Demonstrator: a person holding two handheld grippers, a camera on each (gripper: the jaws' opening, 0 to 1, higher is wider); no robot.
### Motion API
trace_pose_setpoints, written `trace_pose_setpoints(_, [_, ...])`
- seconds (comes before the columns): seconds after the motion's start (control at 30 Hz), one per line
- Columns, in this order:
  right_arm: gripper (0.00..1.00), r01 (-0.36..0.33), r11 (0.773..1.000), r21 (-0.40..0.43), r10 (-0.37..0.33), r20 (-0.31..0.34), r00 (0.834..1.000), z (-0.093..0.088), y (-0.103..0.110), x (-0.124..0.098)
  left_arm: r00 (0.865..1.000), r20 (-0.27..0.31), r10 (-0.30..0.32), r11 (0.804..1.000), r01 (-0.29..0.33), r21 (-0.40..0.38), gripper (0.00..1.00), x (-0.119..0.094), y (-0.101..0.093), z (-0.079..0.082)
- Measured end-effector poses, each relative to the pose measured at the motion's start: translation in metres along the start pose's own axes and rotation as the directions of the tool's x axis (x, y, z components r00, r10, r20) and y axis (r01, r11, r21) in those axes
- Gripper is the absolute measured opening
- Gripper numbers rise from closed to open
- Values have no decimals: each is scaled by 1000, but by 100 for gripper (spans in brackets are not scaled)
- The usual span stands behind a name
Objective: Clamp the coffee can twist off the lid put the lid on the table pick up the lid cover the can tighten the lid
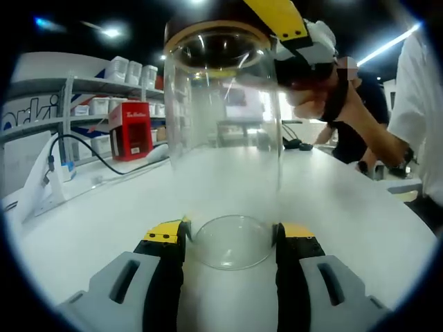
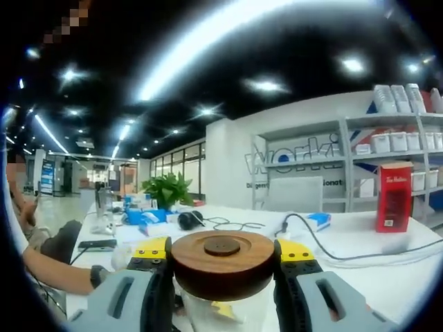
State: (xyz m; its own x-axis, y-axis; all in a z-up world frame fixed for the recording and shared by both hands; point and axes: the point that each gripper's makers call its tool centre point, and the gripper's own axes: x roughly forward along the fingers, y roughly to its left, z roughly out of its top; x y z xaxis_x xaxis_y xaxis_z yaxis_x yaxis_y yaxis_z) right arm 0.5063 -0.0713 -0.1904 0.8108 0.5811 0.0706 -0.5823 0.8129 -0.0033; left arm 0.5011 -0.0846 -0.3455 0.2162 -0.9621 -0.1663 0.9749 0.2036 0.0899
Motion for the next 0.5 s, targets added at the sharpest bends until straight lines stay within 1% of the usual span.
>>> trace_pose_setpoints(0.13, [53,39,999,-1,-39,-7,999,0,-1,0,1000,0,-1,1000,1,-1,43,0,0,0])
trace_pose_setpoints(0.33, [53,112,994,-2,-112,1,994,0,-2,-1,1000,0,-2,1000,2,-1,43,0,0,0])
trace_pose_setpoints(0.5, [53,146,989,-1,-146,8,989,0,-4,-2,1000,0,-1,1000,1,-1,43,1,-1,0])
